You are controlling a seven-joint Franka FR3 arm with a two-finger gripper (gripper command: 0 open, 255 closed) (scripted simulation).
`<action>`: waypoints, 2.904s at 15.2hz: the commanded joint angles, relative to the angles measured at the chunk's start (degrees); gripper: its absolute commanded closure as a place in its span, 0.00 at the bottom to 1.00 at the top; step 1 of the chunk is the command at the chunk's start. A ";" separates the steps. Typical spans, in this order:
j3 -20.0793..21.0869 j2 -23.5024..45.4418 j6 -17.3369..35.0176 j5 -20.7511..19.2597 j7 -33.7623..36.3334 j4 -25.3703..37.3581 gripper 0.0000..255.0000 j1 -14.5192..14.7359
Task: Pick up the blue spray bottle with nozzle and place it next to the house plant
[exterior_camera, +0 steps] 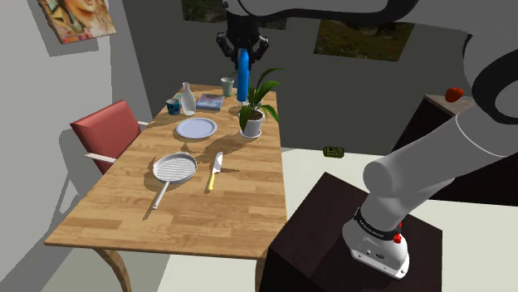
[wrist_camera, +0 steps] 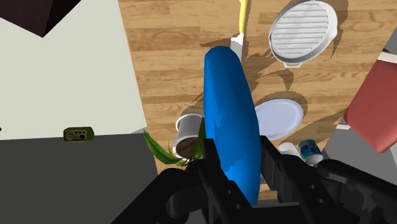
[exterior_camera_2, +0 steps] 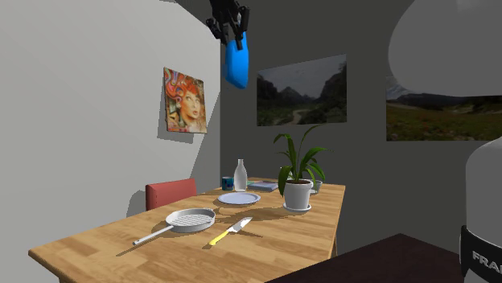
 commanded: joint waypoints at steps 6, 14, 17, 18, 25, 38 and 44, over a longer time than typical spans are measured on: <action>-3.89 4.91 4.33 -3.12 -6.00 0.90 1.00 -3.47; -5.71 14.61 6.97 -8.97 -10.79 6.93 1.00 -7.65; -6.10 19.28 7.11 -11.87 -12.16 10.61 1.00 -8.65; -6.23 20.95 7.04 -12.91 -12.59 12.04 1.00 -8.85; -7.95 34.06 4.71 -20.75 -16.04 25.28 1.00 -7.86; -9.63 39.84 10.02 -23.77 -16.81 25.31 1.00 -8.65; -9.76 38.81 14.83 -23.69 -15.25 19.39 1.00 -10.07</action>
